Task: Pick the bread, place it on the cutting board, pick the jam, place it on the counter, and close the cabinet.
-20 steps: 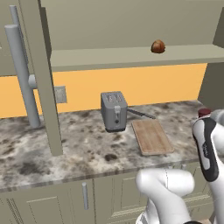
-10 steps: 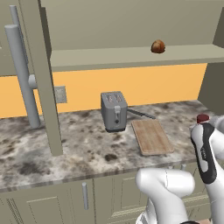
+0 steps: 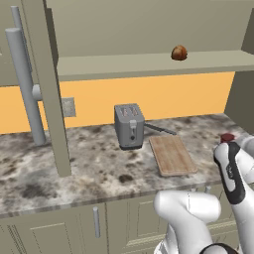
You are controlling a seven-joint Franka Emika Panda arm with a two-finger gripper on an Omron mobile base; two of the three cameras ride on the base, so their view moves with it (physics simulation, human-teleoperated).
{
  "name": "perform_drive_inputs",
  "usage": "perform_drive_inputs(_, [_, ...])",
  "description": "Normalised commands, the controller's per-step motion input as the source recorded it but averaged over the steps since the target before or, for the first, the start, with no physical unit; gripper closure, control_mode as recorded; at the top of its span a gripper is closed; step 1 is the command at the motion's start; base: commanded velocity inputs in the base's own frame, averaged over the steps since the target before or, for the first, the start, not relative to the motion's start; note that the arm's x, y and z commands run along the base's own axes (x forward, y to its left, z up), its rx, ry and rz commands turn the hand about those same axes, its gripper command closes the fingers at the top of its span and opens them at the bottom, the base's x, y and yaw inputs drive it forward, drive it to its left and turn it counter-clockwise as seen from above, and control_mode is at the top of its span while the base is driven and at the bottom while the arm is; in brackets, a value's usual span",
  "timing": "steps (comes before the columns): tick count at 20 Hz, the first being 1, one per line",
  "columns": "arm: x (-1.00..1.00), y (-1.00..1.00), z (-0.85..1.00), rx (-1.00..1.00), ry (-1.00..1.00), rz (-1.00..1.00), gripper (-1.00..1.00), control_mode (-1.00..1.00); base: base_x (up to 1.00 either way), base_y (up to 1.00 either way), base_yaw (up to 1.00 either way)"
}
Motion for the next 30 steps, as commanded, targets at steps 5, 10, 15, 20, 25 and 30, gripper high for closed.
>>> perform_drive_inputs(5, [0.18, 0.00, -0.22, 0.00, 0.01, 0.00, 1.00, -1.00, 0.00, 0.00, 0.00])
perform_drive_inputs(10, [0.08, 0.00, -0.18, 0.00, 0.05, 0.00, 1.00, -1.00, 0.00, 0.00, 0.00])
perform_drive_inputs(15, [0.11, 0.00, -0.22, 0.00, 0.02, 0.00, 1.00, -1.00, 0.00, 0.00, 0.00])
perform_drive_inputs(20, [0.17, 0.00, -0.24, 0.00, 0.00, 0.00, 1.00, -1.00, 0.00, 0.00, 0.00])
perform_drive_inputs(25, [0.25, 0.00, -0.21, 0.00, 0.00, 0.00, 1.00, -1.00, 0.00, 0.00, 0.00])
perform_drive_inputs(30, [0.25, 0.00, -0.20, 0.00, 0.00, 0.00, 1.00, -1.00, 0.00, 0.00, 0.00])
